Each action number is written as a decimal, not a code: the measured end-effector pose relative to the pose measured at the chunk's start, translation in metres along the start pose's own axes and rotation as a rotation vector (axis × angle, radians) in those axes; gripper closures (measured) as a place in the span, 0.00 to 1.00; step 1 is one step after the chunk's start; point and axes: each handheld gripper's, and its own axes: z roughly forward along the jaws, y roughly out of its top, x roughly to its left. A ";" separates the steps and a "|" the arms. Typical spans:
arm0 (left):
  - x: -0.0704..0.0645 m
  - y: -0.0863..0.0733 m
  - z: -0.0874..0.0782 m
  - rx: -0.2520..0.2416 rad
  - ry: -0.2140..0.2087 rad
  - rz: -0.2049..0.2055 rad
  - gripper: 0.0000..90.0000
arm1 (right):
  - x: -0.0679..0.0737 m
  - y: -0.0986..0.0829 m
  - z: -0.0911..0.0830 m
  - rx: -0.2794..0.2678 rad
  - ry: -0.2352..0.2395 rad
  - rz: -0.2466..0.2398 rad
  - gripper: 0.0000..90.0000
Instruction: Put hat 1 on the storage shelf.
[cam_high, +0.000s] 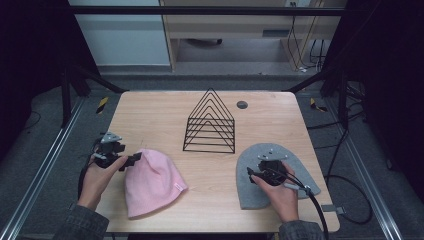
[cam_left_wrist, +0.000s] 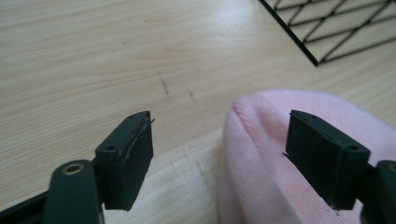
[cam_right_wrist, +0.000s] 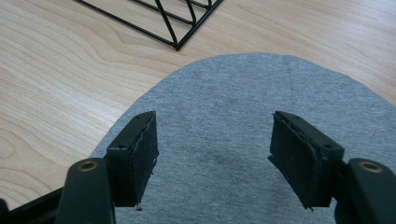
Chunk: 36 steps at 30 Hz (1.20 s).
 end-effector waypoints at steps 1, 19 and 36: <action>0.000 -0.002 -0.001 0.003 0.004 0.009 0.27 | 0.000 0.000 -0.001 -0.003 0.003 0.003 0.37; -0.008 -0.017 0.024 0.132 -0.070 0.055 0.51 | 0.003 0.001 0.002 0.011 0.017 -0.021 0.39; -0.017 -0.014 0.016 0.104 -0.092 0.066 0.88 | 0.003 0.001 0.002 0.008 0.019 -0.022 0.39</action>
